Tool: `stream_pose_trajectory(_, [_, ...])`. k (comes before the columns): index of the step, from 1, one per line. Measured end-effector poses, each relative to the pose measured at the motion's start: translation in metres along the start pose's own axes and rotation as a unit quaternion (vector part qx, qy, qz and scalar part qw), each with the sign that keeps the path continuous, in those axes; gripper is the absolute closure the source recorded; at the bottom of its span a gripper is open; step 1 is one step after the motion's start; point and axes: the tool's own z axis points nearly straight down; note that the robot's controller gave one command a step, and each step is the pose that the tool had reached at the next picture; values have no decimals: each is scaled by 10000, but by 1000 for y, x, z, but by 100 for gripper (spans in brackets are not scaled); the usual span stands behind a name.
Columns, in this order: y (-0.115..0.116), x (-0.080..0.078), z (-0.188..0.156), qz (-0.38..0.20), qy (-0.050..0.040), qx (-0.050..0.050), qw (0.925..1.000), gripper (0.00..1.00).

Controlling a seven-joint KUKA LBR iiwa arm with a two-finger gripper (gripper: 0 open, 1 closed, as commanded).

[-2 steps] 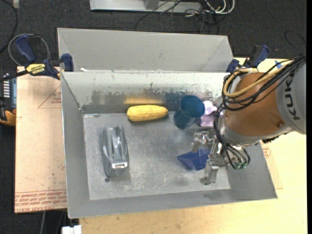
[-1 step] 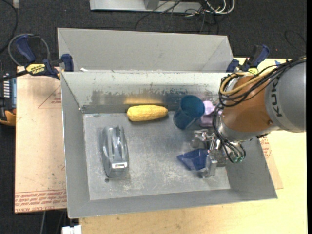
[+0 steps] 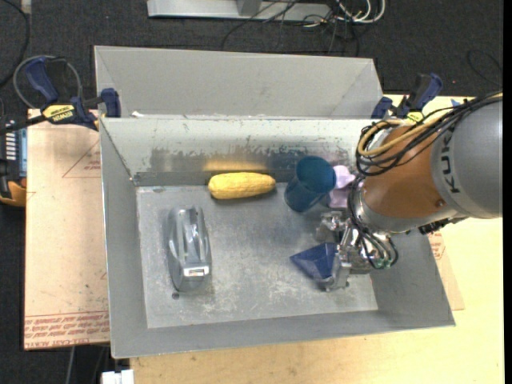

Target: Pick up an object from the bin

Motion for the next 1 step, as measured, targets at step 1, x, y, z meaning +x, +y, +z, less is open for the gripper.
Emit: stream_pose_trajectory(1, [10,10,0,-696,26,4,9976,0])
